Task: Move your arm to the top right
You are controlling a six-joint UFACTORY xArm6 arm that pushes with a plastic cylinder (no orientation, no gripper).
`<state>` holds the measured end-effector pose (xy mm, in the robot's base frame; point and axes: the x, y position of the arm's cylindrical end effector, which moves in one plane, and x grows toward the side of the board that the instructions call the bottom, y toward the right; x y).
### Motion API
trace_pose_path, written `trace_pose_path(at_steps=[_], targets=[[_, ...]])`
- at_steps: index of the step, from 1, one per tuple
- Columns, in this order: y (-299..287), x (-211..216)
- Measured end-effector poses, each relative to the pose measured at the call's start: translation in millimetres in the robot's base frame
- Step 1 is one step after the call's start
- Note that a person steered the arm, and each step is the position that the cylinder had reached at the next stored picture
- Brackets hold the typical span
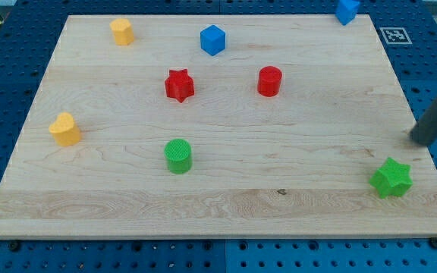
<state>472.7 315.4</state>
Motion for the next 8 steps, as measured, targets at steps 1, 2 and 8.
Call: trace_pose_path(at_steps=[1, 2, 8], targets=[[28.8, -35.1], [29.9, -39.5], [-124.5, -46.5]])
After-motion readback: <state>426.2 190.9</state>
